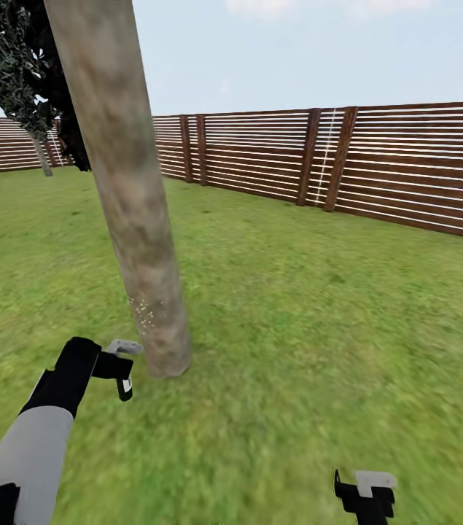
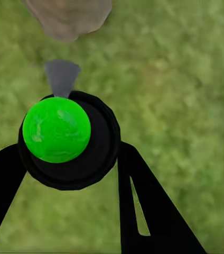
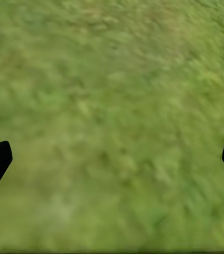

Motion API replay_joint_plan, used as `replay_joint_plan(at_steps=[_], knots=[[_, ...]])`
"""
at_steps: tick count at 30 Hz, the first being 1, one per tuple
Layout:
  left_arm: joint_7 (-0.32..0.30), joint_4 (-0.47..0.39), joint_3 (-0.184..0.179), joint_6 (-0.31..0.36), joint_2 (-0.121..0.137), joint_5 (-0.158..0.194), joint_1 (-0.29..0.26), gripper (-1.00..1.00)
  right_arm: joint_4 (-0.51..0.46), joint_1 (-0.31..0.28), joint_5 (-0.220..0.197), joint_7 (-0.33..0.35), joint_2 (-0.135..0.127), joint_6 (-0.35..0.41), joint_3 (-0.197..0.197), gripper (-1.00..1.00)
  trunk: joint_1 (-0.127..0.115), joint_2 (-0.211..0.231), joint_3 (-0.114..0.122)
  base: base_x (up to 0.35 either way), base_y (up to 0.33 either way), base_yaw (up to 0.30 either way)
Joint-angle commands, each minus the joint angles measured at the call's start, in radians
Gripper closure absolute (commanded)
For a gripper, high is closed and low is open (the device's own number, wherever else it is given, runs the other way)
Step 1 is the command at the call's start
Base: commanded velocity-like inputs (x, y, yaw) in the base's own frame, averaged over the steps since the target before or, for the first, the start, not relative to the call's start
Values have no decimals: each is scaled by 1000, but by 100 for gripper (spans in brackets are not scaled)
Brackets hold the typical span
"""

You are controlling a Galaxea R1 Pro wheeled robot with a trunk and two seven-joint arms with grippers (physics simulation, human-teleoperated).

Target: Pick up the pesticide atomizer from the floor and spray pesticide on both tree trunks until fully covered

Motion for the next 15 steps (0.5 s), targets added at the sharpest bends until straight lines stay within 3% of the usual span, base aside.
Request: replay_joint_plan(at_steps=[1, 4, 6, 7, 11, 15], knots=[[-10, -1, 4, 3, 0, -11, -1, 100, 1, -1, 11, -4, 0, -2, -6, -100, 0, 0, -1, -201, -234, 0], [0, 6, 1, 3, 3, -13, 5, 100, 1, -1, 11, -4, 0, -3, -6, -100, 0, 0, -1, -171, -237, 0], [52, 12, 0, 1, 7, -12, 7, 100, 1, -1, 11, -4, 0, -2, -6, -100, 0, 0, -1, -77, -258, 18], [86, 14, 0, 0, 7, -11, 8, 100, 1, -1, 11, -4, 0, -2, -6, -100, 0, 0, -1, -27, -268, 127], [124, 17, 2, 0, 0, 1, 9, 100, 1, -1, 11, -4, 1, -2, -6, -100, 0, 0, -1, -8, -272, 231], [142, 17, 2, -1, -1, 114, 9, 100, 1, -1, 11, -4, 0, -2, -6, -100, 0, 0, -1, 92, -271, 200]])
